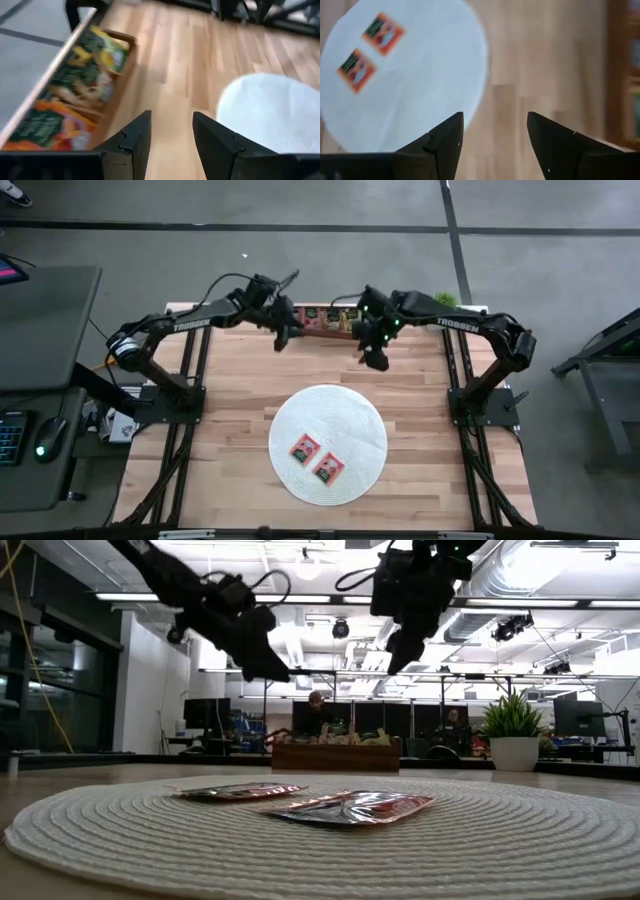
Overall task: Pick & Place Tea
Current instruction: Put the orange tea bag into the left section of the wooden organizer
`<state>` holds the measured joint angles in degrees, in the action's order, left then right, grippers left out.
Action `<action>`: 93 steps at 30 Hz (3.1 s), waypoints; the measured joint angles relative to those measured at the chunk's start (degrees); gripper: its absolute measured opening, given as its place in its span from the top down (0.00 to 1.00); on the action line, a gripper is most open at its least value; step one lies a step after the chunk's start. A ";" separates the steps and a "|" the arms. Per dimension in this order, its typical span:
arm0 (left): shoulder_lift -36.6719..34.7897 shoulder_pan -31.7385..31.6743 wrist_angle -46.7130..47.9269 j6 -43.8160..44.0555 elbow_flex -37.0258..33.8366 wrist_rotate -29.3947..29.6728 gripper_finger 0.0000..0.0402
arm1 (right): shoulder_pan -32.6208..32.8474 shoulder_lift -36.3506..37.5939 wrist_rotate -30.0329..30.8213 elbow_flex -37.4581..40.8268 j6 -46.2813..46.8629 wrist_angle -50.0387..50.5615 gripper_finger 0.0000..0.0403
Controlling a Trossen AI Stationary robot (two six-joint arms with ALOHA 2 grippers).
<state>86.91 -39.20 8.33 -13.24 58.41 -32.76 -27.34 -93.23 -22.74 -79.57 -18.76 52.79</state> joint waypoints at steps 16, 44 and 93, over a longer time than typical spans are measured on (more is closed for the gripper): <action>-9.87 34.21 -4.85 31.13 -16.73 37.11 0.64 | 16.44 -0.04 -2.71 11.64 -2.76 -18.32 0.48; -8.60 72.37 2.57 73.55 -21.05 65.59 0.64 | 31.07 -13.02 1.45 14.90 12.90 -50.61 0.48; 0.49 73.36 -5.65 71.70 -21.07 54.60 0.64 | 34.20 -28.68 2.84 -0.22 -8.83 -43.39 0.48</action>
<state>87.39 34.15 2.68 58.47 37.34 21.84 6.85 -121.91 -19.90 -79.79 -27.59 9.40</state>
